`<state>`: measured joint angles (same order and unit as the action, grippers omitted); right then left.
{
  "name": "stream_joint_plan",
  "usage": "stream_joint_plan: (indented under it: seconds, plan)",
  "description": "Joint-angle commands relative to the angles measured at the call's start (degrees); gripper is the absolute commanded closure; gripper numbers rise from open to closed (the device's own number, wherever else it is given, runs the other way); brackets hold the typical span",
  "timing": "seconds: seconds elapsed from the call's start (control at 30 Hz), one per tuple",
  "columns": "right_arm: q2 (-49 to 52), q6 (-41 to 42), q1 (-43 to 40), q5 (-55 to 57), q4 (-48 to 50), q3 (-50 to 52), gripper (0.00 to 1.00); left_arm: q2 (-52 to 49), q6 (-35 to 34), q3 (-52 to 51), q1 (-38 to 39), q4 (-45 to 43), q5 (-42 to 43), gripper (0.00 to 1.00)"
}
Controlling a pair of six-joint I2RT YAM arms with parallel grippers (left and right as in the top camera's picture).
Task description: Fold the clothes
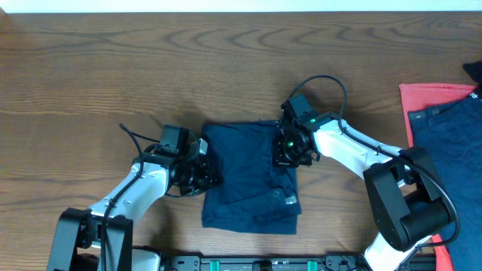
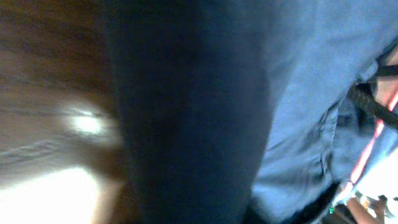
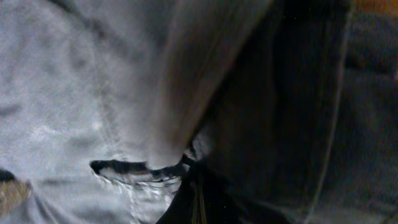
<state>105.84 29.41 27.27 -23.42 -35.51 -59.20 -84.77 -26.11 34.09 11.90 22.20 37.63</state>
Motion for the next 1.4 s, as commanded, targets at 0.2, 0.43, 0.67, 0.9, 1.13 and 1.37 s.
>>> stream_joint_plan:
  seconds: [0.2,0.43,0.67,0.9,1.13,1.37]
  plan:
    - [0.1,-0.7,-1.7,2.4,-3.2,-0.3,0.99,-0.3,12.7,2.8,-6.7,-6.9,-18.5,0.94]
    - [-2.3,-4.6,-2.1,0.0,-4.3,-0.3,0.92,-0.3,16.3,12.5,-8.4,1.1,-18.5,0.21]
    - [-11.9,-15.3,-2.1,-5.4,6.0,-0.3,0.78,-0.1,14.6,22.9,-8.3,23.2,-9.3,0.20]
    - [-9.5,-11.0,-1.5,-5.0,23.9,-0.3,0.81,-0.2,13.3,19.1,-5.2,26.4,-1.9,0.22]
    - [2.2,-1.7,-1.1,-0.1,32.2,-0.3,0.85,-0.2,4.2,7.8,-3.1,17.5,-7.6,0.39]
    - [6.4,3.3,-1.2,-1.3,23.6,-0.3,0.99,-0.2,0.7,1.5,-3.6,11.2,-8.4,0.56]
